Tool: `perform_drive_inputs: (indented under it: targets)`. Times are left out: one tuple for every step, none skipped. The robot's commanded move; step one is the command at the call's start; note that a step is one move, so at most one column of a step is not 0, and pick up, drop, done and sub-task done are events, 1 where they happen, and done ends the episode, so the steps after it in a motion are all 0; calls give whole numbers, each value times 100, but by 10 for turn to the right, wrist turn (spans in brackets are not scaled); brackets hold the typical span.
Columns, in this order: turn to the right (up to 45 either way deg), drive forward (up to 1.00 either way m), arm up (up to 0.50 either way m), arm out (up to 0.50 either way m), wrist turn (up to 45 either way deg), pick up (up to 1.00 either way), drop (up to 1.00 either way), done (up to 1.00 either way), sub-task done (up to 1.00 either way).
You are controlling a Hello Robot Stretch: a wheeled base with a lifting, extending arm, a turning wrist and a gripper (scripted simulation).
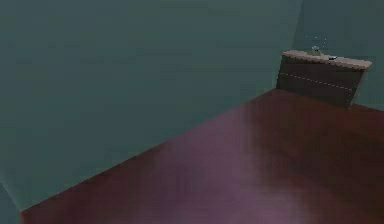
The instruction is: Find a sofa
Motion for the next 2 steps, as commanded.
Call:
perform_drive_inputs:
  targets:
    - [450, 0, 0, 0, 0, 0, 0, 0, 0]
    - [330, 0, 0, 0, 0, 0, 0, 0, 0]
